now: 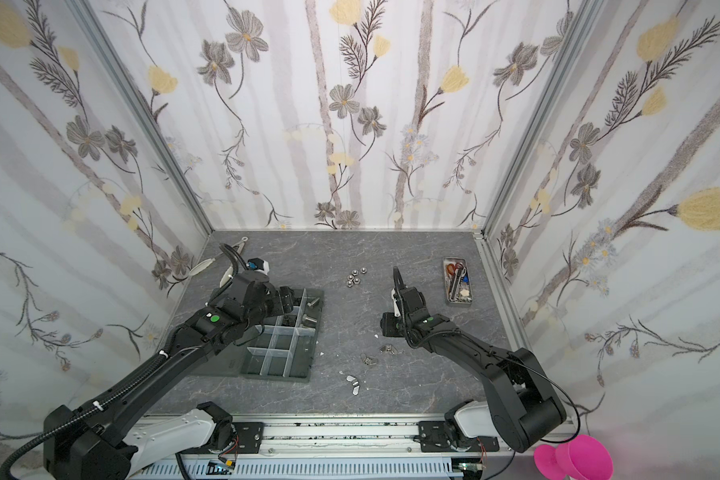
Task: Sort the screws and nuts into containers
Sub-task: 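Close the right gripper on the silver wing nut while the left gripper draws back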
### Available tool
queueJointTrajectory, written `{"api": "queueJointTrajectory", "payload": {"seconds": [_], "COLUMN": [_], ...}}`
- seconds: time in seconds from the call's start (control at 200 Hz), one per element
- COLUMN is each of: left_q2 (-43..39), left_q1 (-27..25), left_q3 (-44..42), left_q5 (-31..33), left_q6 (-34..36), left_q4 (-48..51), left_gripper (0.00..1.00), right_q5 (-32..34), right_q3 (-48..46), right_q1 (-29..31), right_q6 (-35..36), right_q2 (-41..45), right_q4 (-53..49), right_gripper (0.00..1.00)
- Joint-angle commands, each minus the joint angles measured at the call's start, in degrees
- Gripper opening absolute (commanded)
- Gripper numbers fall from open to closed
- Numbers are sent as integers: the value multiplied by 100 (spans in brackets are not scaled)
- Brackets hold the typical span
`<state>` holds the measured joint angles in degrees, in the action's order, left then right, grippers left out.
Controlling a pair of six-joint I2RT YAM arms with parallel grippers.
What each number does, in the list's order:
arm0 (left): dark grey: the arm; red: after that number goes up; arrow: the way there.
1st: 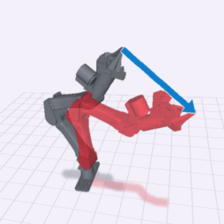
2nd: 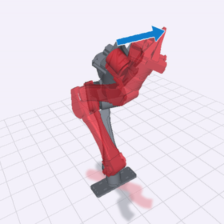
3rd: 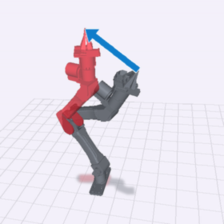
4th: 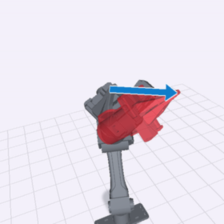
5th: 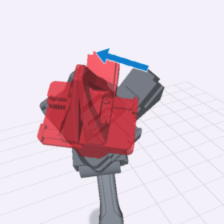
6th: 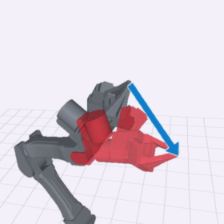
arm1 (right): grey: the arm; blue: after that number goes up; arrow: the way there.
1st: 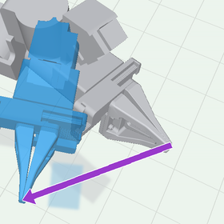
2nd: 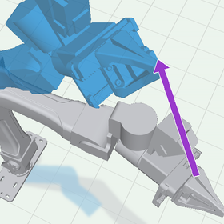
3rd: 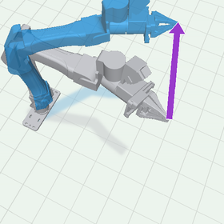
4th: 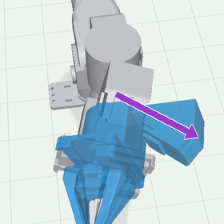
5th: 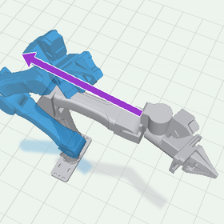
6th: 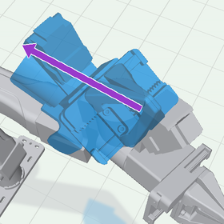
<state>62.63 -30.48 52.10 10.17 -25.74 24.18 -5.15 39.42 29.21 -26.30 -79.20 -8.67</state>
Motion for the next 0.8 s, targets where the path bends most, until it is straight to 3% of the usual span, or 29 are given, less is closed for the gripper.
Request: {"api": "queueJointTrajectory", "payload": {"seconds": [0.0,0.28,0.794], "left_q2": [-155,-282,-335], "left_q1": [3,2,-3], "left_q3": [-67,-137,-270], "left_q5": [103,134,151], "left_q6": [106,183,218], "left_q4": [-81,-129,-204], "left_gripper": [83,86,87], "right_q5": [296,489,483], "right_q3": [88,209,568], "right_q1": [66,202,314], "right_q6": [11,-25,-98], "right_q2": [-141,-593,-1176], "right_q4": [-29,14,128], "right_gripper": [52,50,37]}}
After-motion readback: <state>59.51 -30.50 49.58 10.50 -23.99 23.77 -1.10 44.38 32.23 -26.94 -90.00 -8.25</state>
